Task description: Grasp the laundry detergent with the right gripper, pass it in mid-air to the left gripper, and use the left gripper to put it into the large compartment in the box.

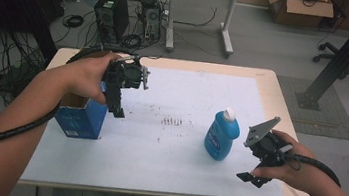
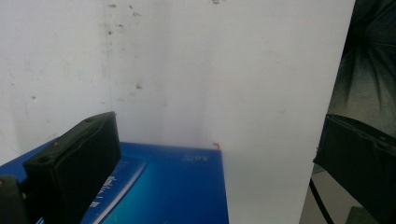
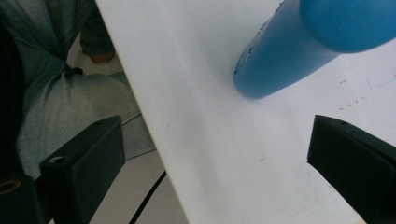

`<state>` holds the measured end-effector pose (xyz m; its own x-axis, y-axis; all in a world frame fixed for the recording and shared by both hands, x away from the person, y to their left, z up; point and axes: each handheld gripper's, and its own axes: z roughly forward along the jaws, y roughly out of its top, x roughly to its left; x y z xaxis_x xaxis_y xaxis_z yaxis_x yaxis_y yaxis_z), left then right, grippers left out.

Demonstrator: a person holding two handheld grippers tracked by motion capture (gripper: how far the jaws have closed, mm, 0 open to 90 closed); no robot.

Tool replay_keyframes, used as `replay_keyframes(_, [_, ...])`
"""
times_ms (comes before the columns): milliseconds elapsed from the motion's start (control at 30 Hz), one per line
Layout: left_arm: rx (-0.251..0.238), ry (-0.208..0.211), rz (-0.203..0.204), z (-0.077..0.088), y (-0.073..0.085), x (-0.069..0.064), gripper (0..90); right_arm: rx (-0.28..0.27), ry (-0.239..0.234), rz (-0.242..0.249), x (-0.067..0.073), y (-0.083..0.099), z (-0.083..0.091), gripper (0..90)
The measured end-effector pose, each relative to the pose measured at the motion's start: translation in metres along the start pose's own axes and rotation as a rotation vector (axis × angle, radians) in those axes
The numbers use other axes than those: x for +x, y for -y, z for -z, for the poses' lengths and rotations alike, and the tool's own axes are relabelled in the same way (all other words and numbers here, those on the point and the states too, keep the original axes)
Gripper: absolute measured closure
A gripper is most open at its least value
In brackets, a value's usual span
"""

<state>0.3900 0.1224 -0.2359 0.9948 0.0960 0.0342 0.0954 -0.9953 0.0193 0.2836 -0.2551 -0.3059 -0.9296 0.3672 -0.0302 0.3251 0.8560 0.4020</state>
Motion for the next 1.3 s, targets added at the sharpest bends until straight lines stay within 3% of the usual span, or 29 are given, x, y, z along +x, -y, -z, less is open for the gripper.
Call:
replay_keyframes(600, [0.002, -0.002, -0.009, 0.000, -0.003, 0.000, 0.2, -0.125, 0.037, -0.088, -0.009, 0.021, -0.019, 4.0])
replay_keyframes(900, [0.007, 0.001, -0.009, -0.001, -0.004, 0.000, 0.2, -0.222, 0.069, -0.159, -0.012, 0.032, -0.035, 3.8])
replay_keyframes(1300, [0.001, 0.003, -0.021, -0.002, -0.008, -0.001, 0.2, -0.342, 0.107, -0.211, -0.016, 0.034, -0.055, 3.1])
